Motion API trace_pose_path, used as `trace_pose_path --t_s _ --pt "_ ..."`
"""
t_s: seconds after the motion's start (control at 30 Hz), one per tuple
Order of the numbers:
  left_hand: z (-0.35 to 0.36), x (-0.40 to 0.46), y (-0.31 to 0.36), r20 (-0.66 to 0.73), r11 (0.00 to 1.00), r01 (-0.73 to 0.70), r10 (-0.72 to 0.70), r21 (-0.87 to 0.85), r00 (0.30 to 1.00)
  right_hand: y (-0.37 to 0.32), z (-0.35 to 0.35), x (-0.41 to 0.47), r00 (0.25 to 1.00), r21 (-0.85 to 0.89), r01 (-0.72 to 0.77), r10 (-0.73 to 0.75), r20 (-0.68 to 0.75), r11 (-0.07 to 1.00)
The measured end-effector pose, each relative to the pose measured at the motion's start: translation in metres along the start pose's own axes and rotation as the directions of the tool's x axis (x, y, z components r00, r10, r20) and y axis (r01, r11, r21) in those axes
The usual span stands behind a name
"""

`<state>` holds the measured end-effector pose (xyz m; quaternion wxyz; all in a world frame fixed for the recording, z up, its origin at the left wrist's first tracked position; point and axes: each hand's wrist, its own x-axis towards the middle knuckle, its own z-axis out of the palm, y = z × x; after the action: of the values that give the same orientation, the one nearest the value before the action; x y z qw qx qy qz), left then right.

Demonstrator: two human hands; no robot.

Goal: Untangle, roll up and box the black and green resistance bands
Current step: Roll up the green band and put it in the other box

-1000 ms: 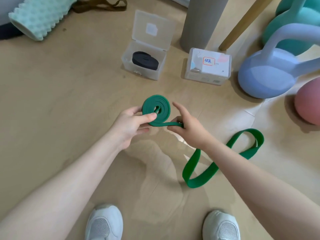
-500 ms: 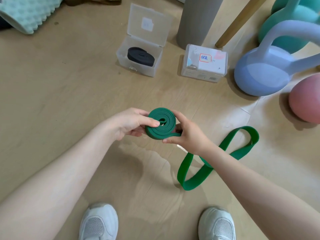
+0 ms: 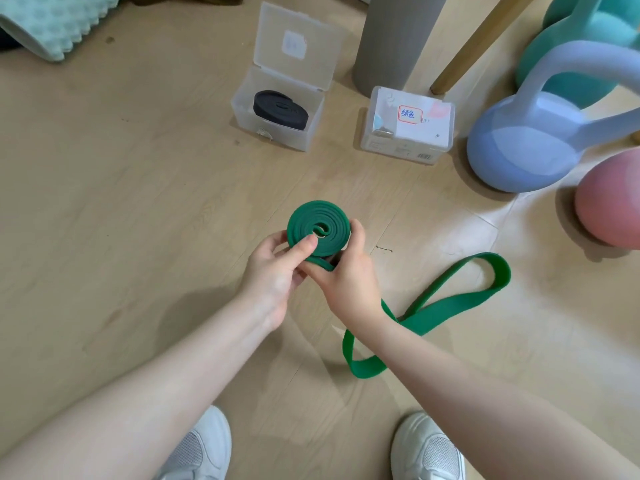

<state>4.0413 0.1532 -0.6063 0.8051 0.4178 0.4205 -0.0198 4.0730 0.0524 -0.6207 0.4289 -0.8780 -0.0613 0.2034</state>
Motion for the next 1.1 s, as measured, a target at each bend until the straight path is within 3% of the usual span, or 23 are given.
trace_pose_path --t_s 0.2,0.33,0.43,0.5,0.57,0.8,0.87,0.93,1.03,1.1 --pt "-0.011 0.004 0.017 -0.061 0.998 -0.008 0.011 0.058 0.998 0.023 -0.018 0.006 0.964 -0.181 0.099 -0.049 0.261 0.978" --pt "-0.013 0.006 0.025 0.014 0.978 -0.038 0.036 0.206 0.999 0.030 -0.033 0.007 0.945 -0.044 0.121 -0.101 0.312 0.992" --pt "-0.013 0.005 0.028 0.134 0.880 -0.139 0.087 0.454 0.987 0.023 -0.057 0.021 0.889 -0.051 0.220 -0.179 0.423 0.974" --pt "-0.007 0.007 0.031 0.199 0.793 -0.201 0.102 0.575 0.975 0.022 -0.071 0.028 0.856 -0.024 0.200 -0.162 0.491 0.980" --pt "-0.002 0.011 0.038 0.240 0.724 -0.206 0.058 0.658 0.969 0.022 -0.078 0.033 0.836 0.021 0.131 -0.122 0.535 0.991" --pt "-0.017 0.020 0.051 0.235 0.634 -0.085 -0.156 0.769 0.959 0.020 -0.061 0.028 0.815 -0.052 0.185 -0.123 0.566 0.981" --pt "-0.021 0.020 0.046 0.210 0.656 -0.070 -0.138 0.752 0.968 0.021 -0.056 0.025 0.837 -0.064 0.200 -0.136 0.530 0.978" --pt "-0.023 0.018 0.035 0.171 0.762 -0.064 -0.063 0.645 0.983 0.021 -0.051 0.023 0.868 -0.060 0.196 -0.145 0.475 0.979" --pt "-0.020 0.009 0.014 0.130 0.975 0.057 -0.087 0.216 0.988 0.018 -0.037 0.017 0.938 0.034 0.086 -0.093 0.333 0.996" --pt "-0.014 0.002 0.000 0.150 0.994 0.113 -0.113 0.008 0.982 0.016 -0.020 0.008 0.976 0.127 0.022 -0.049 0.211 0.992"
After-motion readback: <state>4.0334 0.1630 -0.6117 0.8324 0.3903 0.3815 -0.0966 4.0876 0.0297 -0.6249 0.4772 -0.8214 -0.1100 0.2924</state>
